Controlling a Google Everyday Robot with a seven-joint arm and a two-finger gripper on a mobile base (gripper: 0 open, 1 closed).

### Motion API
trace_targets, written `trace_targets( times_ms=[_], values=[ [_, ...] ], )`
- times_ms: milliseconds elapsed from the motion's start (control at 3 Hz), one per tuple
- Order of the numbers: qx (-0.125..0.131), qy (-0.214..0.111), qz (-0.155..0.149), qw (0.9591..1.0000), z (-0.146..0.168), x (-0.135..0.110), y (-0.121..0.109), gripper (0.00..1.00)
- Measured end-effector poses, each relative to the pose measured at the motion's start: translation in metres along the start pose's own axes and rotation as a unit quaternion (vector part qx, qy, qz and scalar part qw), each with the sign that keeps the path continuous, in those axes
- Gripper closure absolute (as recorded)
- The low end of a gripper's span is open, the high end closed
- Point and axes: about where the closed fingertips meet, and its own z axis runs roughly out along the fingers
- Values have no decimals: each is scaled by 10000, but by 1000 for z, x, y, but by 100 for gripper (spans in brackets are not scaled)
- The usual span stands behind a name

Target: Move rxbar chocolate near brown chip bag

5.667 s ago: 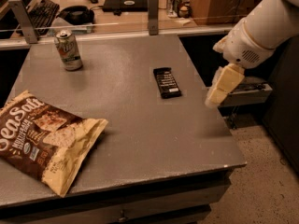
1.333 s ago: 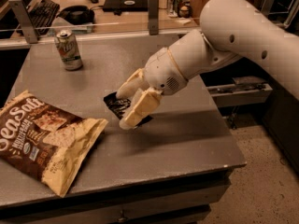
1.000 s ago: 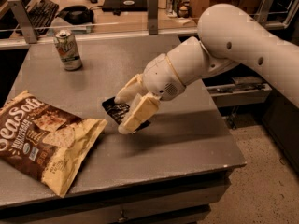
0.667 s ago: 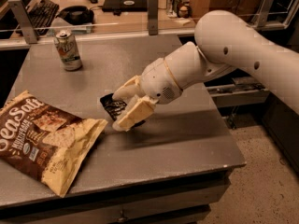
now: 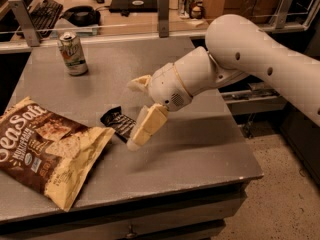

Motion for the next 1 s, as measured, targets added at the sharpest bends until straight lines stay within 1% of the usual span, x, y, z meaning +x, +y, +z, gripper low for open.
trace_targets(
  times_ms=[333, 667, 1000],
  values=[
    [168, 38, -35, 9998, -22, 7, -7, 0],
    [488, 106, -67, 9987, -69, 28, -23, 0],
    [519, 100, -86, 9986, -73, 26, -25, 0]
  ],
)
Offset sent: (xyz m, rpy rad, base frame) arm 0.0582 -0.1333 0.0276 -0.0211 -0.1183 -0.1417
